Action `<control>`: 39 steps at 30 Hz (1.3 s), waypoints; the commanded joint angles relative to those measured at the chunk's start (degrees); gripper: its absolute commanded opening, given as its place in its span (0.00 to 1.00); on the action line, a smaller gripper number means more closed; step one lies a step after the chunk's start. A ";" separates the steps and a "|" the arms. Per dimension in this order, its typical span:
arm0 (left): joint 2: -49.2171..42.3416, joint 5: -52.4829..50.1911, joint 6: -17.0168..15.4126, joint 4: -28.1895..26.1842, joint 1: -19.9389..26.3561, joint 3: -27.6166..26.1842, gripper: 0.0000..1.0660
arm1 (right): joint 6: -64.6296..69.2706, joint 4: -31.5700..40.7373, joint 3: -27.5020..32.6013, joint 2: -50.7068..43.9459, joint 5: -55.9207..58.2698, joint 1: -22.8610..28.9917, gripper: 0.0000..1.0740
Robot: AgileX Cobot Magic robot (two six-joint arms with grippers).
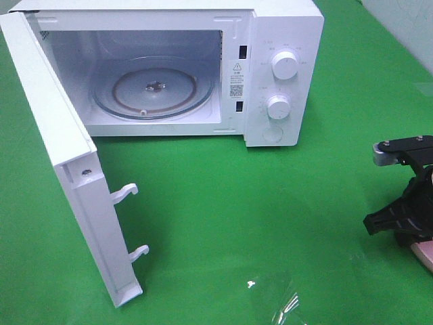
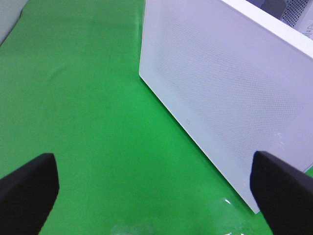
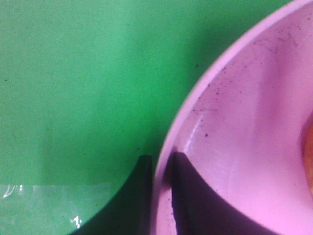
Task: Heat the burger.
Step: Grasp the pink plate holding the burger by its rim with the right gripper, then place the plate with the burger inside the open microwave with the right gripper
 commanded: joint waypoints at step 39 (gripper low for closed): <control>-0.80 -0.11 -0.11 -0.06 0.11 0.00 0.93 | 27.73 -26.41 0.80 -11.80 23.78 15.76 0.00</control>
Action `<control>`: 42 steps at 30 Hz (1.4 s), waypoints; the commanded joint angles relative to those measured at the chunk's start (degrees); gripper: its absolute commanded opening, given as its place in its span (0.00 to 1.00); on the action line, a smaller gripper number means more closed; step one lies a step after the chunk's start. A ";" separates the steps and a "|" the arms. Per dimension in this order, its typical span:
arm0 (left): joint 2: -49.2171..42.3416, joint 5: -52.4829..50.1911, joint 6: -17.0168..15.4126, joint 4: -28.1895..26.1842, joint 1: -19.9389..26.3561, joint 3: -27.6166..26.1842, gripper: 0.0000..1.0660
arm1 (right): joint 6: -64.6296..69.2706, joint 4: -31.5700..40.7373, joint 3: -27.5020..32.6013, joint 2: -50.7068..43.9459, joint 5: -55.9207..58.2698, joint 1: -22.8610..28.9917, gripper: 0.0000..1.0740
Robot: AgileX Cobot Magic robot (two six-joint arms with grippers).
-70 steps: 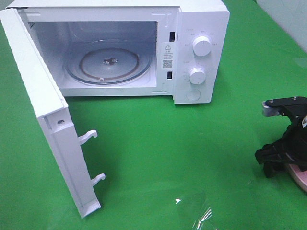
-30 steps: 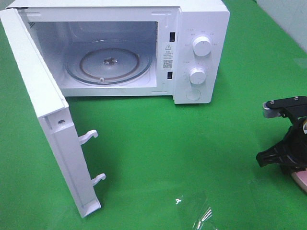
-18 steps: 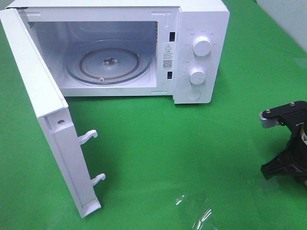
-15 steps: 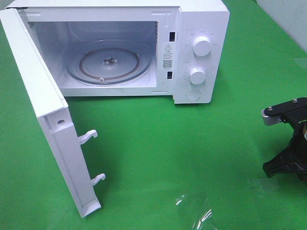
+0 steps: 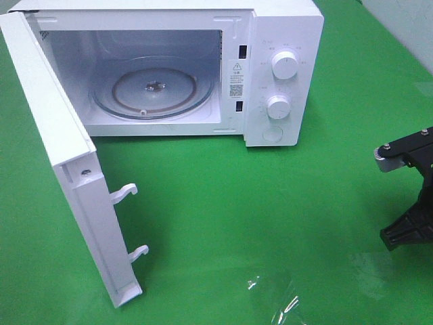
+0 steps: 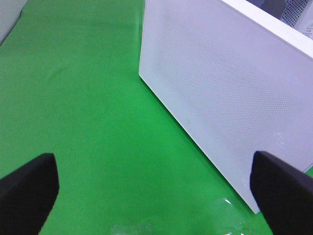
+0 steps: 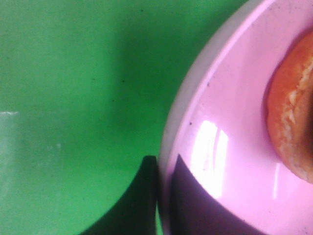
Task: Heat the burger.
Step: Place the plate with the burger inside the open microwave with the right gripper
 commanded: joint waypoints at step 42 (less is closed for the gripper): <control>-0.80 -0.11 -0.11 -0.06 0.11 0.00 0.93 | 0.23 -3.44 5.73 -17.25 17.76 35.64 0.00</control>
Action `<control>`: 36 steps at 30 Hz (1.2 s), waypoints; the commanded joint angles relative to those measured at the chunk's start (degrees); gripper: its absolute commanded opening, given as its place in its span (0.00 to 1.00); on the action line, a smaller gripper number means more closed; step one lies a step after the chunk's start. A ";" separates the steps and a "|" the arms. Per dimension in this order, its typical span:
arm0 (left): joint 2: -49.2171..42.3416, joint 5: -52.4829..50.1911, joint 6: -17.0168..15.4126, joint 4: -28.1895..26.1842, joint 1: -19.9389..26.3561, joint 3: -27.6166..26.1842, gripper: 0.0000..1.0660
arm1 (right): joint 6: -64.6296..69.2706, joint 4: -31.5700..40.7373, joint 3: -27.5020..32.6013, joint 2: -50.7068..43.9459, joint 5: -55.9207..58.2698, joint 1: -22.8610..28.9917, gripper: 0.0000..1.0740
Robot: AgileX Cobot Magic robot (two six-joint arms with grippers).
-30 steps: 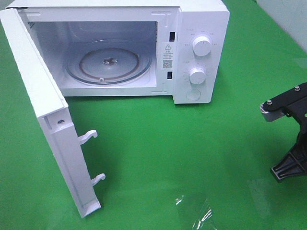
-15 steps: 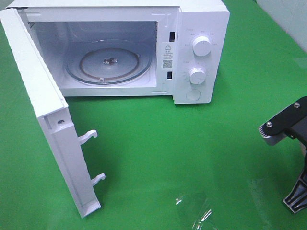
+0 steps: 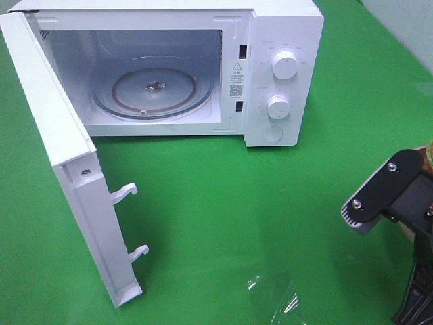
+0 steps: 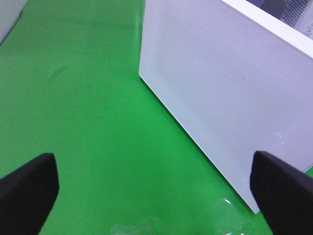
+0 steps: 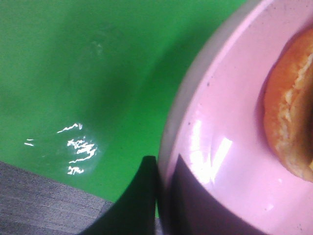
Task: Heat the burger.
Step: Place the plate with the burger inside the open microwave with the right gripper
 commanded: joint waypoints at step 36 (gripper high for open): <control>-0.80 -0.11 -0.11 -0.06 0.11 0.00 0.93 | -30.08 -10.03 0.00 -0.40 -15.99 10.94 0.00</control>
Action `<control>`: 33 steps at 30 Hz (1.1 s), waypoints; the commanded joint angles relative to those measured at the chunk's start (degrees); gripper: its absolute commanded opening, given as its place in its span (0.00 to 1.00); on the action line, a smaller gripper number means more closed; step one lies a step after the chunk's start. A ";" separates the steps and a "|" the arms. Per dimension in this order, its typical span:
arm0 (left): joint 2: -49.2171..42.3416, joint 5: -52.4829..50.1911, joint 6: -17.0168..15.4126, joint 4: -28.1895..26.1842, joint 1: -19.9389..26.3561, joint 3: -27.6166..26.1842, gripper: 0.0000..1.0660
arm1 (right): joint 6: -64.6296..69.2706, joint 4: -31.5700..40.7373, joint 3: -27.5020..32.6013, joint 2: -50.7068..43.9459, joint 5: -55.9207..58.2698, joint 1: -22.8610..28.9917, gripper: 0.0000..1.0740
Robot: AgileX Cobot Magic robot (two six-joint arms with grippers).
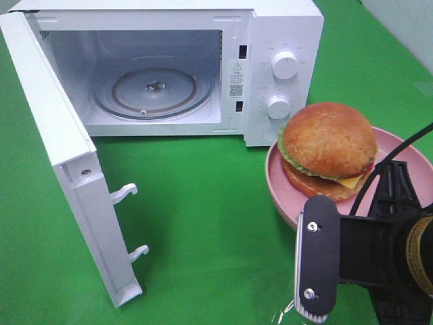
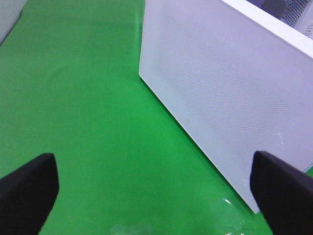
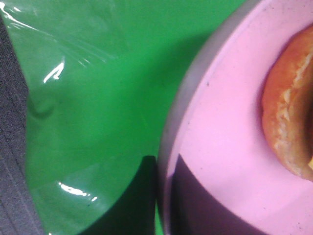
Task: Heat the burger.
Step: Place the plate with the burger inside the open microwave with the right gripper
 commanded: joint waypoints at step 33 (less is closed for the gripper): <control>-0.80 -0.11 -0.11 -0.06 0.11 0.00 0.93 | -80.67 27.62 -2.69 -0.40 -19.08 -26.41 0.00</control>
